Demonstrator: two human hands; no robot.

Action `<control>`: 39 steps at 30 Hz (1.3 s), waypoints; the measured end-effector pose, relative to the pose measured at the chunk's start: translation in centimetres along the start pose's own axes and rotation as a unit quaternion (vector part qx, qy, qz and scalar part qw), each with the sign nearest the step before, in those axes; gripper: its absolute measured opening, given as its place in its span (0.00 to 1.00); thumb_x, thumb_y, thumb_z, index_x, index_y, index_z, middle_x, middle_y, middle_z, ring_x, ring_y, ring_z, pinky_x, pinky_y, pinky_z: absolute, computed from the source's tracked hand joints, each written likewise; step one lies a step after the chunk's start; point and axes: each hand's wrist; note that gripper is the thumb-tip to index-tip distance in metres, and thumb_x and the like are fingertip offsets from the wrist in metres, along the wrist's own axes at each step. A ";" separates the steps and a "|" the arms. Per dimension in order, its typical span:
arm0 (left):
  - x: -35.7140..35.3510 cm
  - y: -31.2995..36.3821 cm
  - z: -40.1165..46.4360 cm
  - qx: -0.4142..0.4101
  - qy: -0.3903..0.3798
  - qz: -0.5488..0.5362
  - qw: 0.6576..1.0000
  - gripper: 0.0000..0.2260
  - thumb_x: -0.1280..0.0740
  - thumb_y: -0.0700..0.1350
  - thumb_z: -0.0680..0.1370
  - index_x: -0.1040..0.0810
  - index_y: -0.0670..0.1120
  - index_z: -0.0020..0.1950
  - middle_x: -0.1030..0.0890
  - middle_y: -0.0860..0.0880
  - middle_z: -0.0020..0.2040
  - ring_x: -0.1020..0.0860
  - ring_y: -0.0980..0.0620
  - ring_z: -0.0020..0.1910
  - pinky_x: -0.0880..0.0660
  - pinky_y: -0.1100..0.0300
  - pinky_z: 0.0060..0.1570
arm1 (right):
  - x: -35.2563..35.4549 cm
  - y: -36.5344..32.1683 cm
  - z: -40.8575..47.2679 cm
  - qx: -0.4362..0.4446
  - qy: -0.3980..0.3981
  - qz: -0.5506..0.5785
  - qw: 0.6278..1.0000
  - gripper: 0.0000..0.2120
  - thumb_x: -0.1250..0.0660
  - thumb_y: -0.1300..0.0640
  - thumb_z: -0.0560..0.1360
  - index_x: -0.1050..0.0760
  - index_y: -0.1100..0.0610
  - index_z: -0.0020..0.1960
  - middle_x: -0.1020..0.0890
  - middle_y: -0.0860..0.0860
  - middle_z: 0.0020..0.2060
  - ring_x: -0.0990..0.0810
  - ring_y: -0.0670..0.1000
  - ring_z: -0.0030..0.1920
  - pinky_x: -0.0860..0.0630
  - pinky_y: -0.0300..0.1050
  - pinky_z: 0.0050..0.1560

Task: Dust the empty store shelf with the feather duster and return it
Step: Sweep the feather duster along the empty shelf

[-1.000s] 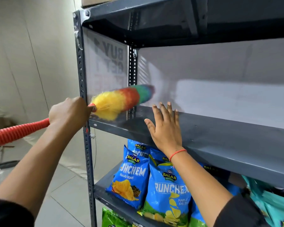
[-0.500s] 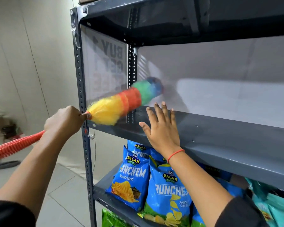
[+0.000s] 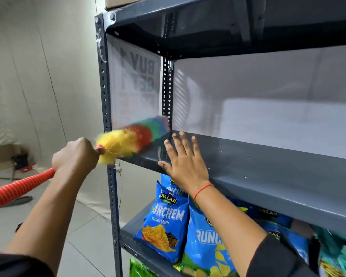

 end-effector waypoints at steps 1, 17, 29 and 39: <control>-0.1 0.1 0.0 -0.015 -0.002 -0.015 1.000 0.20 0.38 0.57 0.77 0.21 0.41 0.39 0.22 0.42 0.36 0.24 0.41 0.37 0.31 0.58 0.37 | 0.0 0.0 -0.1 0.000 0.003 0.002 1.000 0.32 0.56 0.39 0.75 0.29 0.58 0.66 0.28 0.60 0.65 0.36 0.59 0.68 0.46 0.61 0.67; -1.1 5.2 -0.2 -0.187 -0.131 -0.076 0.971 0.27 0.39 0.70 0.65 0.26 0.47 0.26 0.20 0.44 0.31 0.20 0.41 0.36 0.23 0.53 0.43 | 2.7 3.2 -2.5 -0.070 0.147 0.118 0.980 0.28 0.55 0.41 0.79 0.46 0.57 0.72 0.39 0.60 0.72 0.49 0.59 0.72 0.56 0.58 0.71; -3.0 10.6 0.3 -0.365 -0.176 -0.150 0.902 0.19 0.30 0.56 0.71 0.20 0.43 0.27 0.24 0.41 0.26 0.30 0.47 0.29 0.32 0.56 0.32 | 5.4 6.9 -6.7 -0.157 0.198 0.107 0.962 0.27 0.56 0.41 0.80 0.47 0.55 0.72 0.40 0.58 0.72 0.50 0.57 0.73 0.54 0.59 0.71; -4.3 19.2 -4.6 -0.504 -0.181 -0.109 0.837 0.23 0.38 0.65 0.71 0.17 0.46 0.38 0.19 0.46 0.35 0.20 0.45 0.39 0.22 0.52 0.43 | 8.8 12.6 -10.0 -0.198 0.225 0.021 0.954 0.26 0.54 0.42 0.80 0.45 0.56 0.71 0.37 0.58 0.71 0.49 0.57 0.73 0.52 0.60 0.70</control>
Point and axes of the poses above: each hand's wrist, its own z-axis towards the middle knuckle, its own x-axis out of the back of the hand, y = z × x
